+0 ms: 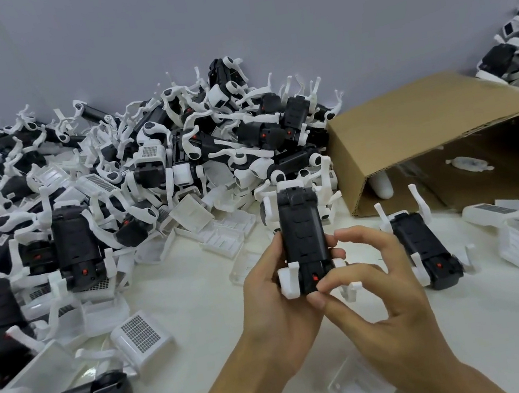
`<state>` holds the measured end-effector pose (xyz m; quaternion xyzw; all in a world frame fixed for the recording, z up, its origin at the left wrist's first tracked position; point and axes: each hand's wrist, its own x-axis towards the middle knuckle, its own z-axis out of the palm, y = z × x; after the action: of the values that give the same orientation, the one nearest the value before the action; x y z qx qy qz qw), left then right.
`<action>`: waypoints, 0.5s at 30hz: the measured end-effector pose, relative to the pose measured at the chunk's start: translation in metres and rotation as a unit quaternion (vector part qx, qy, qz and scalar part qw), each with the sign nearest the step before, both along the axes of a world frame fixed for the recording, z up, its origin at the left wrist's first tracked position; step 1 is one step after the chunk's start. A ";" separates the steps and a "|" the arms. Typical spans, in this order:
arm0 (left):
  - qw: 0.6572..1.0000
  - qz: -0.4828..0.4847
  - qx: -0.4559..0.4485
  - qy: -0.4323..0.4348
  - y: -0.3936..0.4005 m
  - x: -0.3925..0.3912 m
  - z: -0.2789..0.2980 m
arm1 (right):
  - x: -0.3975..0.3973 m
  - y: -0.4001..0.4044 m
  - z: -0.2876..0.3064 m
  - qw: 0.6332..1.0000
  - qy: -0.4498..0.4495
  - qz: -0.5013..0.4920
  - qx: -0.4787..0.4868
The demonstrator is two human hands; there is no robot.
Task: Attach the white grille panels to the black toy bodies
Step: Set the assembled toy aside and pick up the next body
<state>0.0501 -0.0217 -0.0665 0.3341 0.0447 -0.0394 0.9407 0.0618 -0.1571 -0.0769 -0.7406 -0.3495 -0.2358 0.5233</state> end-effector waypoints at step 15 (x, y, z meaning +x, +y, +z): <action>0.989 0.147 -0.002 -0.011 0.020 0.011 0.006 | 0.012 -0.019 0.019 0.969 0.240 0.038 -0.041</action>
<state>0.0614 -0.0014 -0.0608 0.3219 0.0833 0.1030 0.9375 0.0734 -0.1757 -0.0581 -0.7826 -0.2507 -0.0162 0.5696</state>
